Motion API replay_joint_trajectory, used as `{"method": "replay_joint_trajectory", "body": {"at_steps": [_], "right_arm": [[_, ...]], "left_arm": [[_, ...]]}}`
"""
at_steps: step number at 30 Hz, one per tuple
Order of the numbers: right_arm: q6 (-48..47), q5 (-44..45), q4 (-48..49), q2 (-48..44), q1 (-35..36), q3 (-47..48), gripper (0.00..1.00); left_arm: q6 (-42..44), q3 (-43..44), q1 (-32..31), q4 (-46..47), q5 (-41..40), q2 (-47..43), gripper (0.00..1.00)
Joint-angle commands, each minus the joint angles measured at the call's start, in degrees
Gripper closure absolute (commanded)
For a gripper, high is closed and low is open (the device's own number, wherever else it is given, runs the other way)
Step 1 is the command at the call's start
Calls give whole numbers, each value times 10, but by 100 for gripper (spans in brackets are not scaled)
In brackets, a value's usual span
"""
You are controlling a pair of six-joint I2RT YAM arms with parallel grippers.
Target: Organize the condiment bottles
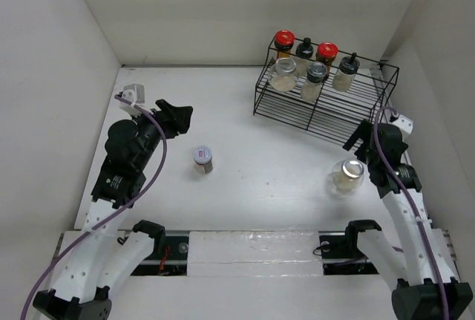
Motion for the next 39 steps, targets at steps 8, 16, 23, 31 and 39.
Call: {"method": "replay_joint_trajectory", "body": {"at_steps": [8, 16, 23, 31, 39], "right_arm": [[-8, -97, -50, 134, -40, 39, 0], [-13, -127, -122, 194, -25, 77, 4], [-8, -132, -170, 199, 14, 95, 12], [-13, -138, -185, 213, 39, 106, 11], [-13, -150, -174, 206, 51, 88, 27]], "left_arm": [[6, 4, -1, 26, 10, -27, 35], [1, 4, -1, 26, 3, -21, 35], [1, 4, -1, 26, 3, -27, 35], [1, 4, -1, 26, 8, -27, 35], [1, 4, -1, 26, 8, -37, 35]]}}
